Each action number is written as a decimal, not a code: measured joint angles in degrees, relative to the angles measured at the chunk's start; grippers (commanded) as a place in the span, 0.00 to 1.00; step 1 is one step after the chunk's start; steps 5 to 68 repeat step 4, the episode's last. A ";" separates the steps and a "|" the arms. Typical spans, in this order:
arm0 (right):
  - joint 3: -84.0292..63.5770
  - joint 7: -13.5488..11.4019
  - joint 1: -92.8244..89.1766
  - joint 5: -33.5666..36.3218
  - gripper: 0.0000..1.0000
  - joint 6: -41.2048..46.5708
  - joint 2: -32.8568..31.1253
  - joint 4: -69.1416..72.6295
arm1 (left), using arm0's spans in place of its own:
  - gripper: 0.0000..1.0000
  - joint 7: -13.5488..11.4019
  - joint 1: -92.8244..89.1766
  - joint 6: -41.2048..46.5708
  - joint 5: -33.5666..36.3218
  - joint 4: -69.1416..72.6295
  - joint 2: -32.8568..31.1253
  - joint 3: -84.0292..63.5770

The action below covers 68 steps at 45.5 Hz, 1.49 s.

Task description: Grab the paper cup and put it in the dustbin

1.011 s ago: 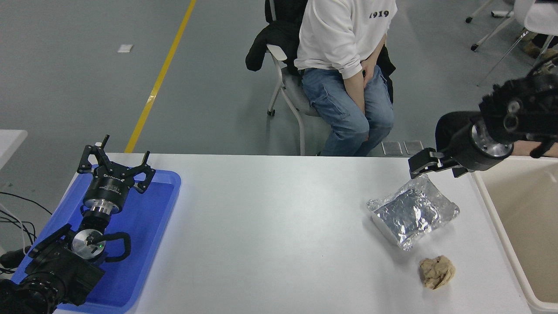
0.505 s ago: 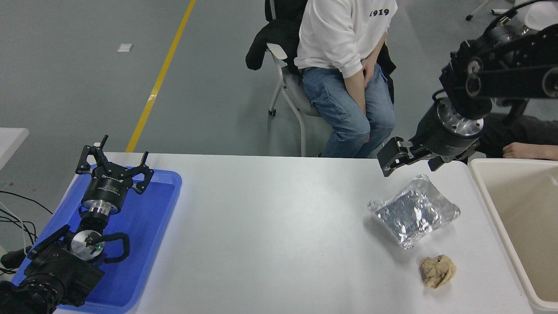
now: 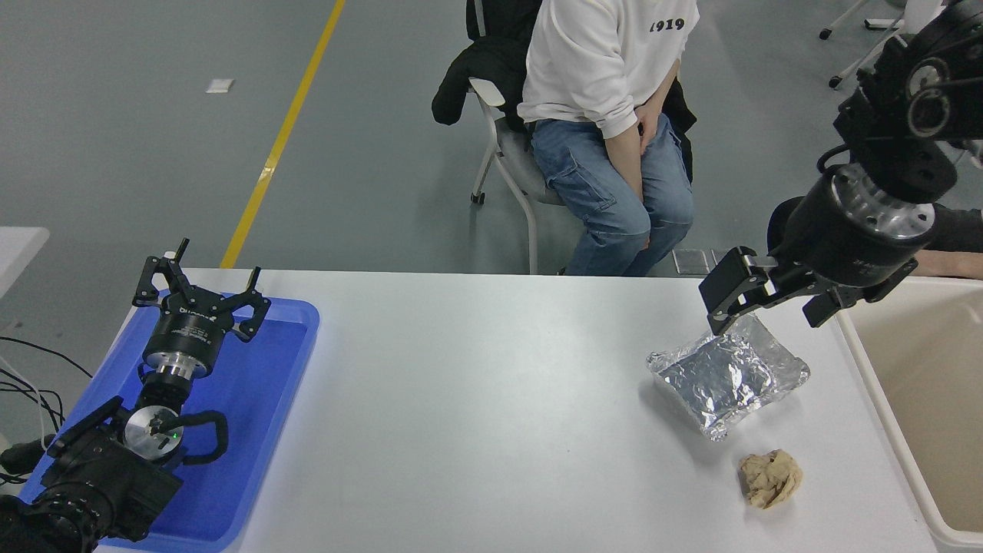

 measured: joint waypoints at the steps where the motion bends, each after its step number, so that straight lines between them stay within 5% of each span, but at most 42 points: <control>1: -0.14 -0.01 0.14 0.01 1.00 0.02 -0.10 0.11 | 1.00 0.00 0.00 0.00 0.00 0.00 0.00 0.00; 68: -0.40 0.01 0.54 0.09 1.00 0.05 -0.30 0.38 | 1.00 0.00 0.00 0.00 0.00 0.00 0.00 0.00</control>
